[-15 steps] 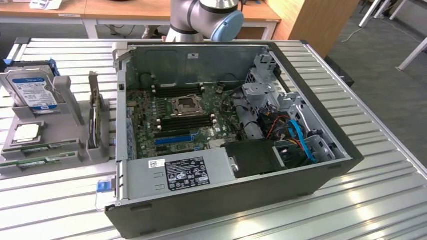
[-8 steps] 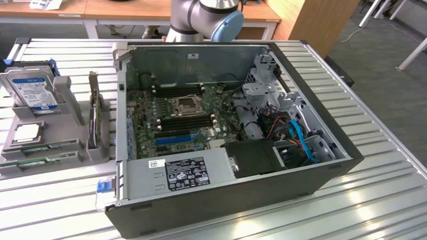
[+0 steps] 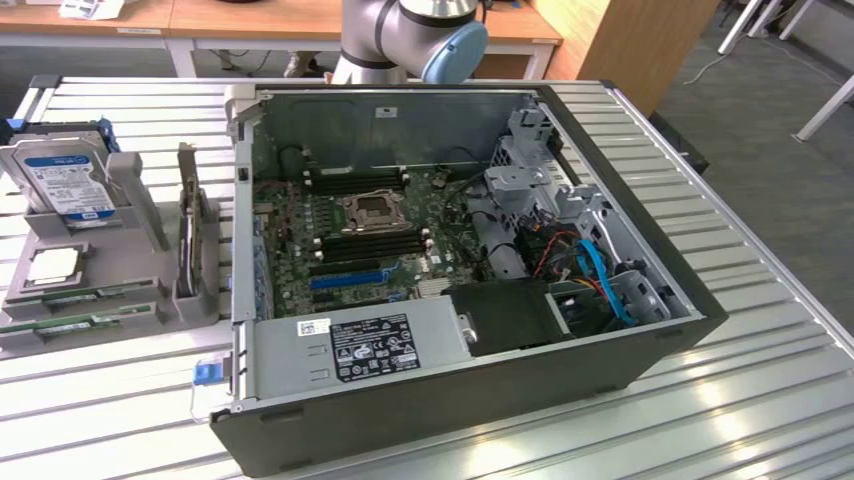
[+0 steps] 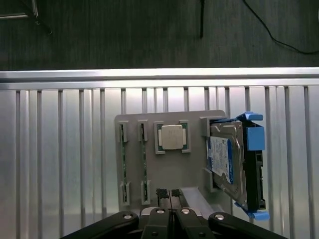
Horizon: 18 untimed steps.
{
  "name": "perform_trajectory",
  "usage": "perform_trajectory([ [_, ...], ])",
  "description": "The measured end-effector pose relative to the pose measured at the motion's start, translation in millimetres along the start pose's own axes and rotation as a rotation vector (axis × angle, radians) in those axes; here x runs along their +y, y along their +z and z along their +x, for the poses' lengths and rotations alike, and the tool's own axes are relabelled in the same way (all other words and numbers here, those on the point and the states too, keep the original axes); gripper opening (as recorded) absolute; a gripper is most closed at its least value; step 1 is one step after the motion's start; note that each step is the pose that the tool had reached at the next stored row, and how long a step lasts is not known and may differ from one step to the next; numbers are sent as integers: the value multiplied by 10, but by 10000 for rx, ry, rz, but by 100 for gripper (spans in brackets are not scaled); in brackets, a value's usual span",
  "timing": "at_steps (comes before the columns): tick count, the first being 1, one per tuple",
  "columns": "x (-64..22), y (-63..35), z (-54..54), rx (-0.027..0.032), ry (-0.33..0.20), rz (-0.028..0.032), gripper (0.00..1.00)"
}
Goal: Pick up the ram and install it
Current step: 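Pick up the ram and move it above insertion slot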
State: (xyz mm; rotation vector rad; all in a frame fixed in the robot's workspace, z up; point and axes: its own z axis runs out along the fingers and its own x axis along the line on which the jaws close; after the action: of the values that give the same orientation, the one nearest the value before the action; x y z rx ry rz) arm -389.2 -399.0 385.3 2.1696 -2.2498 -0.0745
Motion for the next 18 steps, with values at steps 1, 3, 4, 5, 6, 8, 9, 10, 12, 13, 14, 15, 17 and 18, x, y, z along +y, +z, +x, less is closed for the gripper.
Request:
perform_trajectory([
  [1, 0, 0, 0, 2, -53, -2, 10],
  [3, 0, 0, 0, 4, -73, -2, 10],
  [4, 0, 0, 0, 4, -74, -3, 10],
  [5, 0, 0, 0, 4, -74, -3, 10],
  [6, 0, 0, 0, 4, -74, -2, 10],
  [8, 0, -1, 0, 2, -74, -1, 10],
  [9, 0, -1, -1, -13, -75, 12, 10],
  [10, 1, -1, -1, -35, -76, 27, 10],
  [12, 1, 0, -1, -50, -78, 36, 10],
  [13, 1, 0, 0, -51, -80, 37, 10],
  [14, 1, -1, 0, -54, -80, 37, 10],
  [15, 1, -1, 0, -71, -83, 46, 10],
  [17, 1, 0, 0, -122, -93, 73, 10],
  [18, 1, -1, -1, -140, -95, 78, 10],
])
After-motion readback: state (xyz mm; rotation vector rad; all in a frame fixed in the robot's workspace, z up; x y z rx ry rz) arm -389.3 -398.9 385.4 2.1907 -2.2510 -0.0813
